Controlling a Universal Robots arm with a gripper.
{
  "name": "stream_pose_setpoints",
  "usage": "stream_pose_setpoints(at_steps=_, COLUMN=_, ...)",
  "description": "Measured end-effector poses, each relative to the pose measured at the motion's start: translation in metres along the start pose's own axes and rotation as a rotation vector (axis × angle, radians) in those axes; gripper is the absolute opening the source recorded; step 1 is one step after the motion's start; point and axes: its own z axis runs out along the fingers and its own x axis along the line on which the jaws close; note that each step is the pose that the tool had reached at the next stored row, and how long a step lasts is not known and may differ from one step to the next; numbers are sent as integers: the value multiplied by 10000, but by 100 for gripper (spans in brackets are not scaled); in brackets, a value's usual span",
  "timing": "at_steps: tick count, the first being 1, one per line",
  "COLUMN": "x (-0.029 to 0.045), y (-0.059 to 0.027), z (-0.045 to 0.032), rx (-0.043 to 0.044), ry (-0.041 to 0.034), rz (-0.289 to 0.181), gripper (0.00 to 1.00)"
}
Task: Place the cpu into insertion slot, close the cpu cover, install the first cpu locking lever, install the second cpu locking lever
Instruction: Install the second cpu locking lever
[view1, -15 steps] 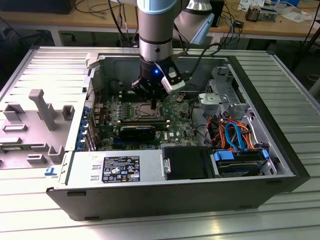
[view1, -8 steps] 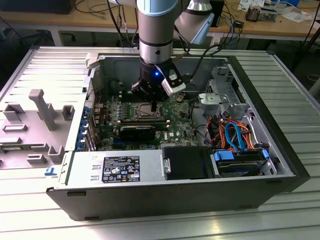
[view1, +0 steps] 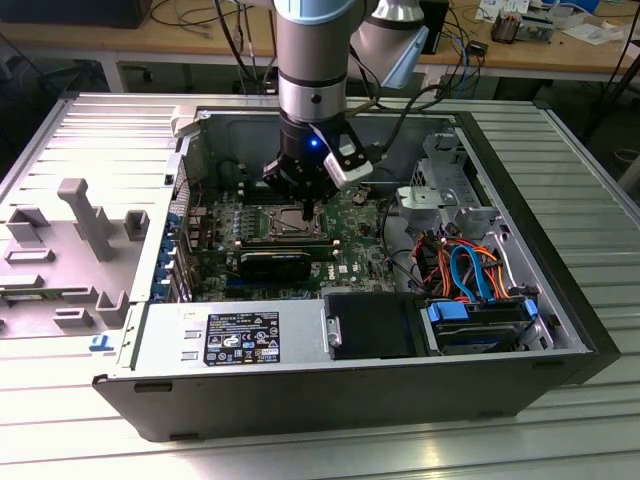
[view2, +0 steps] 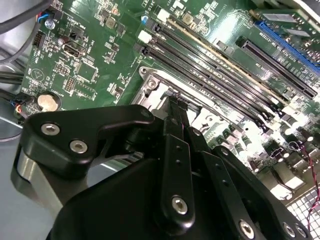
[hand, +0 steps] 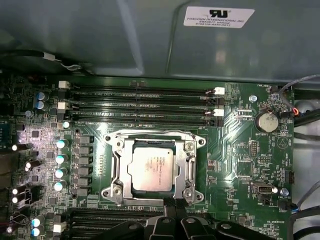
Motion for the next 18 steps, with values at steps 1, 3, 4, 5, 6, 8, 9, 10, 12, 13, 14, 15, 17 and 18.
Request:
stream_pose_setpoints(at_steps=1, x=0, y=-9, z=1, rx=-2, ry=-1, rz=-1, gripper=11)
stream_pose_setpoints(at_steps=3, x=3, y=-76, z=0, rx=0, ry=0, rz=0, gripper=11)
stream_pose_setpoints(at_steps=4, x=4, y=-88, z=0, rx=1, ry=1, rz=-1, gripper=11)
stream_pose_setpoints(at_steps=5, x=4, y=-108, z=1, rx=0, ry=1, rz=-1, gripper=11)
stream_pose_setpoints(at_steps=6, x=5, y=-134, z=1, rx=0, ry=1, rz=0, gripper=11)
stream_pose_setpoints(at_steps=8, x=13, y=-171, z=1, rx=1, ry=1, rz=-7, gripper=11)
stream_pose_setpoints(at_steps=9, x=20, y=-180, z=1, rx=0, ry=1, rz=-13, gripper=11)
stream_pose_setpoints(at_steps=10, x=31, y=-187, z=1, rx=0, ry=1, rz=-24, gripper=11)
stream_pose_setpoints(at_steps=12, x=79, y=-197, z=0, rx=-1, ry=0, rz=-61, gripper=11)
stream_pose_setpoints(at_steps=13, x=109, y=-201, z=-1, rx=-4, ry=0, rz=-84, gripper=11)
stream_pose_setpoints(at_steps=14, x=130, y=-205, z=-1, rx=-6, ry=0, rz=-100, gripper=11)
stream_pose_setpoints(at_steps=15, x=141, y=-210, z=-2, rx=-7, ry=0, rz=-109, gripper=11)
stream_pose_setpoints(at_steps=17, x=167, y=-217, z=-2, rx=-8, ry=0, rz=-129, gripper=11)
stream_pose_setpoints(at_steps=18, x=168, y=-218, z=-2, rx=-9, ry=0, rz=-130, gripper=11)
